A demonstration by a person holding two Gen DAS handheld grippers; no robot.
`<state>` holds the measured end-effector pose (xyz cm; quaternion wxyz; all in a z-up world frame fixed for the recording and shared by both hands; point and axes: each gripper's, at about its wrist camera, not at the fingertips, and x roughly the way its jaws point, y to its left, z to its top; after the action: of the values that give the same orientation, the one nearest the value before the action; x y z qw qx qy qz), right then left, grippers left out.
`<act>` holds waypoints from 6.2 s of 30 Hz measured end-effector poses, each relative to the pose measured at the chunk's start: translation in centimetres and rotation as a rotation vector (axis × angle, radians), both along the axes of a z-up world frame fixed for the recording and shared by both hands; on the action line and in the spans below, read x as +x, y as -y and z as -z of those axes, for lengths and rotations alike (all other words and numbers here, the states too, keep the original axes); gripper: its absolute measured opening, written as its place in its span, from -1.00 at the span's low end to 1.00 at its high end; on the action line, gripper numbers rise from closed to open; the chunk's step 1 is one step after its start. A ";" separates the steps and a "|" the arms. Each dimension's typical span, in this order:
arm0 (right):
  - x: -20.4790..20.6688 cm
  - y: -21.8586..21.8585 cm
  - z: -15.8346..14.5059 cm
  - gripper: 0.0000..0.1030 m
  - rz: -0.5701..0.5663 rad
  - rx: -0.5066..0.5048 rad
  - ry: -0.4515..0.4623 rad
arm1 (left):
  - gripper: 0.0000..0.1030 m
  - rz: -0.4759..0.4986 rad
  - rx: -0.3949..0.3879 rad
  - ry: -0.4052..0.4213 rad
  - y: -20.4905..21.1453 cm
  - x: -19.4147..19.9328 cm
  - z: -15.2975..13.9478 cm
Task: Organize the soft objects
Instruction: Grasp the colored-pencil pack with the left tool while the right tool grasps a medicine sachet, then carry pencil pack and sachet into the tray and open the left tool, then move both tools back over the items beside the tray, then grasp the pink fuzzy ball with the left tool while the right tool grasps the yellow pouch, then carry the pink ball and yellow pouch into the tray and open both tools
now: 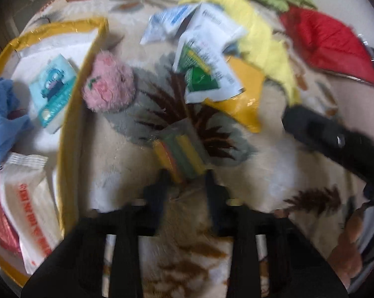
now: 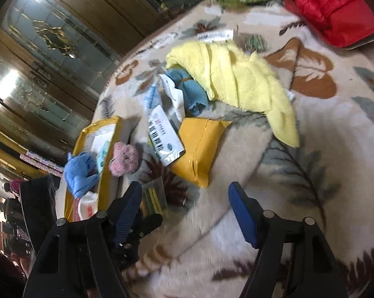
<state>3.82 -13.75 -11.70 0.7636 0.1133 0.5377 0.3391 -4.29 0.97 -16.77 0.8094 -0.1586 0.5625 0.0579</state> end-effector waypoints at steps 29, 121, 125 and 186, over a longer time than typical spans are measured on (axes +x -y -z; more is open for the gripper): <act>-1.5 -7.5 -2.7 -0.72 -0.077 -0.092 0.150 | -0.87 -0.152 -0.267 0.300 -9.1 -9.3 -6.4; 0.9 -4.7 1.7 0.42 0.140 -0.135 0.056 | -0.23 0.016 0.042 0.110 -7.4 3.0 -5.2; 0.8 -4.9 2.4 0.33 0.153 -0.156 0.067 | -0.23 0.048 0.097 0.060 -7.0 4.8 -3.9; -14.3 -17.9 -3.8 -0.19 -0.228 -0.077 0.183 | -0.98 -0.251 -0.084 0.274 -19.4 -17.6 -6.4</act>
<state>-10.52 4.14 -7.88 0.7700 -0.0093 0.4876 0.4114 -21.85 20.36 -10.41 0.8574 -0.2677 0.4249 0.1127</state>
